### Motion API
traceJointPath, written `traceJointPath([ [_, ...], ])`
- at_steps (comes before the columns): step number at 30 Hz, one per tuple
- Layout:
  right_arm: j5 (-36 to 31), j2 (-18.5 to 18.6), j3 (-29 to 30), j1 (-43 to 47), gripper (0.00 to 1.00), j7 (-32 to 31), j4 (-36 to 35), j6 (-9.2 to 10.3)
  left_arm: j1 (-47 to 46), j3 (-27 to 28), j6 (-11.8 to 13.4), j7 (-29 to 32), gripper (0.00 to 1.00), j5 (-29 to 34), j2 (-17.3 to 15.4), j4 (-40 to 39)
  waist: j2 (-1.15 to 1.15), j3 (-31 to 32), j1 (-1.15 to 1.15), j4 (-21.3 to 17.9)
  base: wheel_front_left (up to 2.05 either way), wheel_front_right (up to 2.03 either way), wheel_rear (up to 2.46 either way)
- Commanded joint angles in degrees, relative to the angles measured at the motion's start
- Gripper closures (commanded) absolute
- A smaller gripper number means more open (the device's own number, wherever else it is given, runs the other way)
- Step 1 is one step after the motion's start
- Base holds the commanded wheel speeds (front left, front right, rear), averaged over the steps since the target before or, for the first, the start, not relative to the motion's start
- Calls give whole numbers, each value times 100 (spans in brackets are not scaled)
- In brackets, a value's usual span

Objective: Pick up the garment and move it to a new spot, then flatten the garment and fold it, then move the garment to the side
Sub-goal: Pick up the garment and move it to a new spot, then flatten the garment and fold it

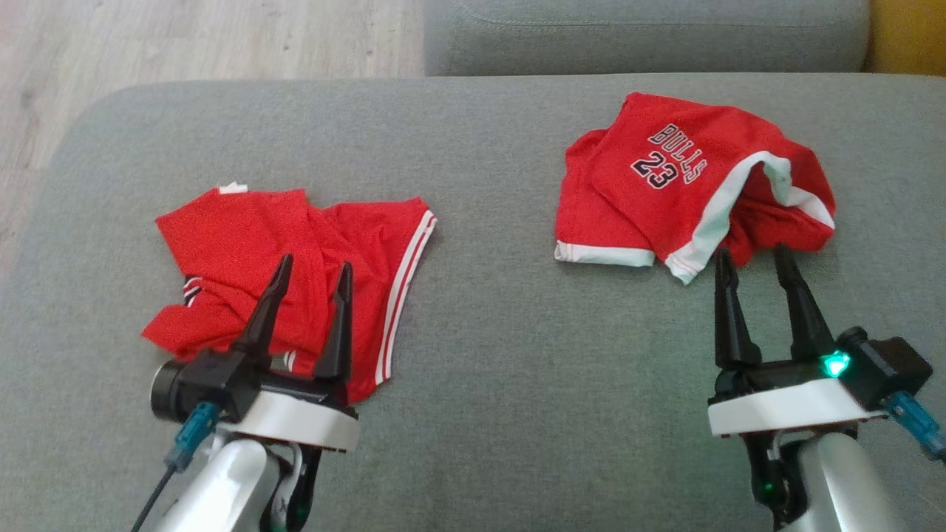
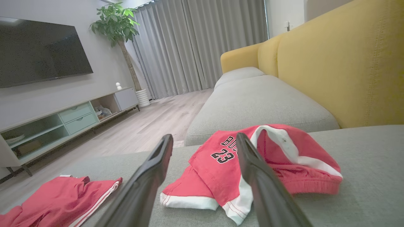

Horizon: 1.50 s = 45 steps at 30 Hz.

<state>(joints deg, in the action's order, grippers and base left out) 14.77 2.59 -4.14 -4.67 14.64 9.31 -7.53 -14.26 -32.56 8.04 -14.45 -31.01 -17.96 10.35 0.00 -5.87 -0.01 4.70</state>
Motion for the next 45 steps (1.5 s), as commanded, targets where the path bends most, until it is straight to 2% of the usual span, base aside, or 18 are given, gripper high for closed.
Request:
traceJointPath([
  [1,-78,29,-162,-115,0,36,-168,4,-235,306,-51,-54,0,99,-34,-218,0,-35,1,68,0,0,0],
  [7,-716,29,-412,-531,0,-60,510,4,-262,502,-279,-54,0,343,210,-193,0,-289,1,358,0,0,0],
  [16,-1439,29,-682,-1569,0,-841,1743,4,-325,682,-574,-54,0,583,531,-11,0,-567,1,808,0,0,0],
  [21,-1683,29,-567,-2010,0,-1233,2457,4,-342,769,-711,-54,0,704,712,67,0,-667,1,1036,0,0,0],
  [32,-2038,29,-125,-2459,0,-1544,3508,4,-308,1030,-967,-54,0,967,1028,61,0,-814,1,1270,0,0,0],
  [34,-2022,29,-76,-2492,100,-1604,3650,4,-303,1101,-991,-54,0,1003,1059,73,0,-830,1,1250,0,0,0],
  [39,-1808,29,-34,-2547,100,-1332,3765,4,-293,1235,-1053,-54,0,1117,1105,154,0,-779,1,1088,0,0,0],
  [45,-1424,29,127,-2698,100,-643,3673,4,-247,1327,-1127,-54,0,1234,1189,215,0,-550,1,834,0,0,0],
])
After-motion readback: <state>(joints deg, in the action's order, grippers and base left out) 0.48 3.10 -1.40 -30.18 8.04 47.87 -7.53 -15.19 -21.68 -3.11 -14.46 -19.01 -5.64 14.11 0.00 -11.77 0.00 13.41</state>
